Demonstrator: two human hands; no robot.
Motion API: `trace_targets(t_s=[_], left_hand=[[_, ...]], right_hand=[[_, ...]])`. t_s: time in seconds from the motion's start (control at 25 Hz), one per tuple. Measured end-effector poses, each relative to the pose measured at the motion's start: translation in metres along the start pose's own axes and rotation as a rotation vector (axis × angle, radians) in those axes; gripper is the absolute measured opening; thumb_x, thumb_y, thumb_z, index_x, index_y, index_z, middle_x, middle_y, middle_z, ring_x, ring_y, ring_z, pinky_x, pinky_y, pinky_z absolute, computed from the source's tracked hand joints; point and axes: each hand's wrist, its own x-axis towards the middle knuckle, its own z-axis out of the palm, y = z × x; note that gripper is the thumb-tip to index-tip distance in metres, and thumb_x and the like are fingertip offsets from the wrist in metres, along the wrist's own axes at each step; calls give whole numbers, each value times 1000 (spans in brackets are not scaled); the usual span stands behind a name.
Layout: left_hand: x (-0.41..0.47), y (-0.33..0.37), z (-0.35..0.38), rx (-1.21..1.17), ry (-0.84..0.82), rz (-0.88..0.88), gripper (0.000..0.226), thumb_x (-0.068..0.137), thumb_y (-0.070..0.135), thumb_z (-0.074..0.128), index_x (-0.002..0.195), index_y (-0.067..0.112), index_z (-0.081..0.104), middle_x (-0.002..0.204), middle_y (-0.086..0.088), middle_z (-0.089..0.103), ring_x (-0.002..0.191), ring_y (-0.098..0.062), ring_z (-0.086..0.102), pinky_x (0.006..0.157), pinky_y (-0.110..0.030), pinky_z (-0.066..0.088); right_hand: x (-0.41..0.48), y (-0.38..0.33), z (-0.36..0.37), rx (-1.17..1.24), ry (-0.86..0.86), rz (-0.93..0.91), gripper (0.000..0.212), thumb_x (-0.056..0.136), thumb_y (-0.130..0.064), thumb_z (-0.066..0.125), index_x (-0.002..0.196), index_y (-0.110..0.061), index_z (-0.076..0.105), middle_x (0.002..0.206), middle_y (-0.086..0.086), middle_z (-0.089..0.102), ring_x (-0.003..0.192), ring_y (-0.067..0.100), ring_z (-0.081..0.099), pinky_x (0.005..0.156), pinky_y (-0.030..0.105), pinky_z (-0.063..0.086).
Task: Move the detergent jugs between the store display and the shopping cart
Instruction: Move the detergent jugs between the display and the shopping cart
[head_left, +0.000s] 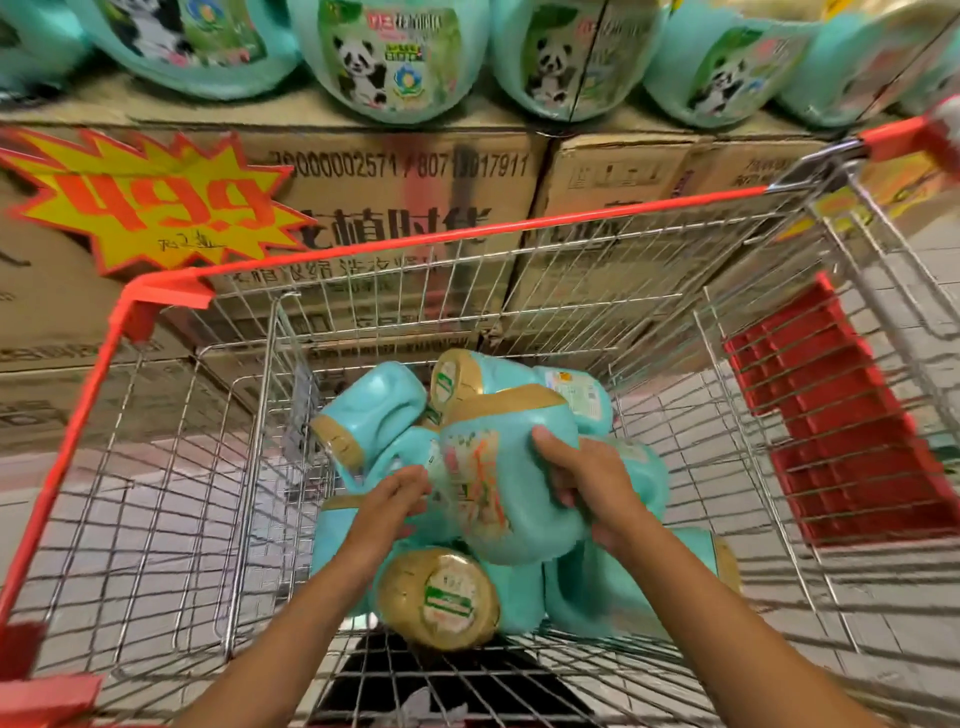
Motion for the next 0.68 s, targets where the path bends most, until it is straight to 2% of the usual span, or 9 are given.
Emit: trace_targets(t_s=[0.08,0.16,0.24,0.36,0.52,0.68], left_hand=[[-7,4,4,-96,-74,34,17,97,34,47,98,27,63,96,11,70,88,-8,64,71,-27,49],[-12,8,8,-251,-156,82,27,88,39,50,105,23,64,95,8,74,84,-9,69,65,-26,54],[-16,12,10,-353,-202,135,36,82,38,52,113,21,62,99,6,76,88,-10,72,65,-25,58],[-28,19,8,-355,-221,197,35,82,39,55,113,24,62,100,10,76,91,-7,72,66,-20,56],[-49,23,-4,-376,-180,258,47,83,40,60,127,21,59,114,-5,73,101,-20,71,70,-26,58],[-77,31,-28,-412,-56,333,46,83,38,61,125,19,60,108,-7,74,94,-24,73,66,-29,58]], right_hand=[[-20,-10,-4,191,-63,64,37,69,-39,74,53,-23,44,45,-6,30,37,7,26,35,18,23],[-34,-13,-5,303,-104,116,36,71,-39,68,56,-20,42,43,-6,28,35,6,24,33,17,25],[-44,-10,-1,334,-128,122,37,75,-40,65,56,-18,41,42,-6,27,34,6,24,33,17,27],[-49,-4,3,331,-100,86,40,75,-46,66,60,-13,48,42,-4,31,37,9,27,37,18,29],[-50,-2,12,183,-21,9,46,75,-57,67,62,-14,56,52,6,42,48,16,40,53,28,37],[-56,-10,44,168,-48,-31,46,70,-57,69,72,-12,59,60,8,49,50,16,46,53,27,41]])
